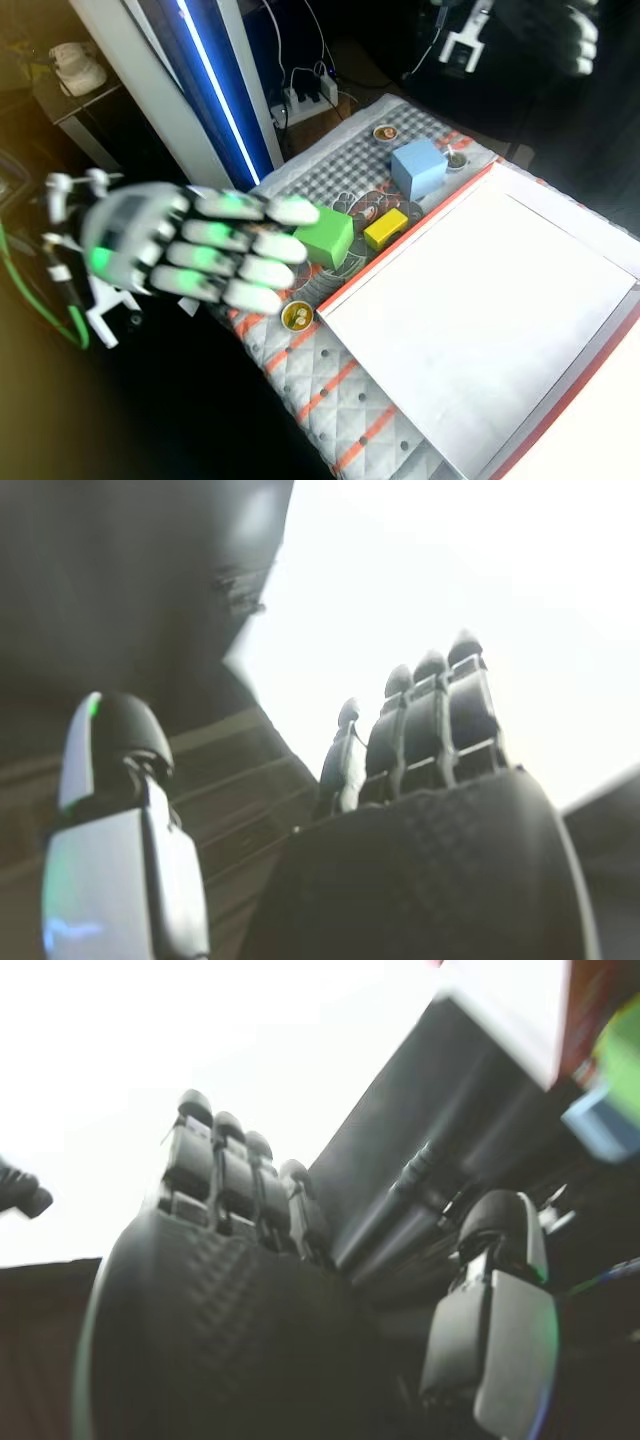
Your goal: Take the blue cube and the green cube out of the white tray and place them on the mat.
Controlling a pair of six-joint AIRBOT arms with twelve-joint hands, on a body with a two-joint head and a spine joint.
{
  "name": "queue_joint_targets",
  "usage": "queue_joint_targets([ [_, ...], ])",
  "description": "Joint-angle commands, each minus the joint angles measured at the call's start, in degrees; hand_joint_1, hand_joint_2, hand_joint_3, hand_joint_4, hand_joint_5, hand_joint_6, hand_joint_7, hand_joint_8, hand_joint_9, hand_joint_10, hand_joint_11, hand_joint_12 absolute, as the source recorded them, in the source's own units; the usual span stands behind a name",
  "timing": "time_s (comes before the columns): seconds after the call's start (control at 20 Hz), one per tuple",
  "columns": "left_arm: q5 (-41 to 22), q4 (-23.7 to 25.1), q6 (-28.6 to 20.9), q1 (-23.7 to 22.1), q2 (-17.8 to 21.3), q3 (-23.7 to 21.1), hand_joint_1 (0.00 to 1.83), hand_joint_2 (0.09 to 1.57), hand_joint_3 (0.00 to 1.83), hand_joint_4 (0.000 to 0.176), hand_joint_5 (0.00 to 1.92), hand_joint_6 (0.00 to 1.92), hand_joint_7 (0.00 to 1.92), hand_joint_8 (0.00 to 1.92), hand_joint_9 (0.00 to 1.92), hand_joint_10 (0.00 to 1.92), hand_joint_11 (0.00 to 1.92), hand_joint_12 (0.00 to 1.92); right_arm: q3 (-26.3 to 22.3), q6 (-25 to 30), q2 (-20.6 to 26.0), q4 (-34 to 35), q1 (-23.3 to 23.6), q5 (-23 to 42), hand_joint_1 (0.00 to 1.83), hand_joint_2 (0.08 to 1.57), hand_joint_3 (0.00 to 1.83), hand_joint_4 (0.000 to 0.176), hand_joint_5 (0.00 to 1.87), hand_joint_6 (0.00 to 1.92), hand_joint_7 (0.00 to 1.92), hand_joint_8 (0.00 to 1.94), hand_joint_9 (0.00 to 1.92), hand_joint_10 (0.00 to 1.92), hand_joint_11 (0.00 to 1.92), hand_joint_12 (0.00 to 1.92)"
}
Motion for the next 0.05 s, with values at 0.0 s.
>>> queue_joint_targets([
  [0.0, -13.8, -2.6, -2.1, 0.7, 0.7, 0.0, 0.52, 0.97, 0.01, 0.048, 0.00, 0.00, 0.11, 0.01, 0.07, 0.01, 0.00, 0.32, 0.1, 0.2, 0.5, 0.7, 0.2, 11.5, 0.45, 1.09, 0.00, 0.107, 0.04, 0.00, 0.19, 0.00, 0.18, 0.00, 0.11, 0.07],
])
